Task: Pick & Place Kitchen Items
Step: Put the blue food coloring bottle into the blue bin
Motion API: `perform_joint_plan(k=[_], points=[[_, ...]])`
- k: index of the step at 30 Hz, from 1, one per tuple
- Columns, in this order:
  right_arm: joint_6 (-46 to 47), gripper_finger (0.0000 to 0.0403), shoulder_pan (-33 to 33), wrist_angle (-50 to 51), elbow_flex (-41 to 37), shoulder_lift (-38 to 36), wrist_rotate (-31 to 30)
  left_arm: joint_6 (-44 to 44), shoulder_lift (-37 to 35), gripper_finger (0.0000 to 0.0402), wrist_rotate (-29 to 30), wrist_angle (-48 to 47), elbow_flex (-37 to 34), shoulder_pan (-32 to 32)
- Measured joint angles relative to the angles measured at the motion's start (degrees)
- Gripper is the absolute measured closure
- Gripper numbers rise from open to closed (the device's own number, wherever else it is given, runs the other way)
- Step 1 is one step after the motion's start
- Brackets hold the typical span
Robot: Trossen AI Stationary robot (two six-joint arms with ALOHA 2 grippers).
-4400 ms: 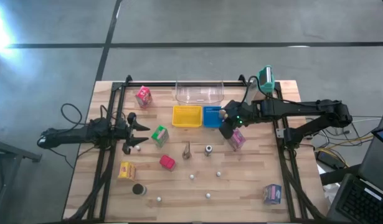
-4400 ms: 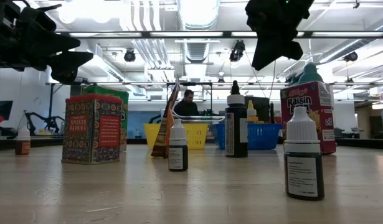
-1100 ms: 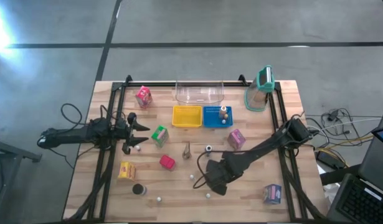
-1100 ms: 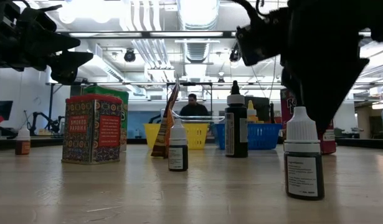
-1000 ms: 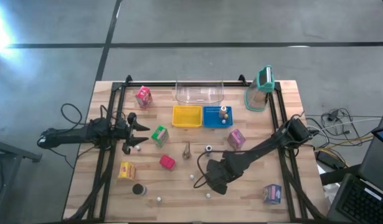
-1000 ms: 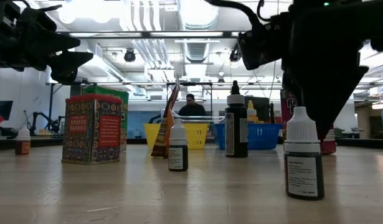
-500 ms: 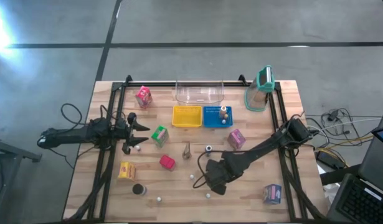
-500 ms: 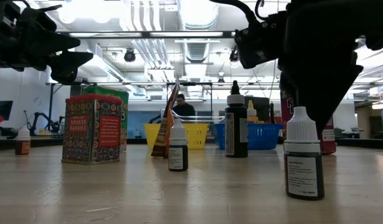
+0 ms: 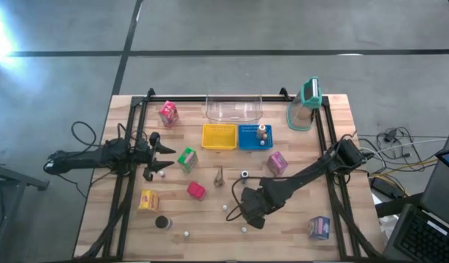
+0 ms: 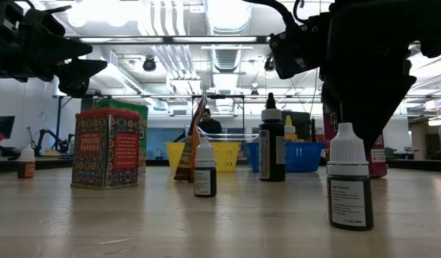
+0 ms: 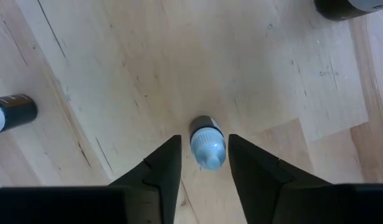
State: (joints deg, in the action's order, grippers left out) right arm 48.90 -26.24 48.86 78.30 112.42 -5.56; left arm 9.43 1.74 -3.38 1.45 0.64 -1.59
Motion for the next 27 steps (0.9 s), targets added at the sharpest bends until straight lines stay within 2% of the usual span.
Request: perform_joint_plan(k=[9, 18, 27], points=[[0.0, 0.0338, 0.0, 0.1, 0.0, 0.0, 0.0, 0.0, 0.0, 0.0183, 0.0, 0.0, 0.0, 0.0], [0.0, 0.0320, 0.0, 0.1, 0.0, -0.1, 0.0, 0.0, 0.0, 0.0183, 0.0, 0.0, 0.0, 0.0], [-2.5, 0.0341, 0.0, 0.7, 1.7, -2.7, 0.6, 0.0, 0.0, 0.0183, 0.0, 0.0, 0.0, 0.0]])
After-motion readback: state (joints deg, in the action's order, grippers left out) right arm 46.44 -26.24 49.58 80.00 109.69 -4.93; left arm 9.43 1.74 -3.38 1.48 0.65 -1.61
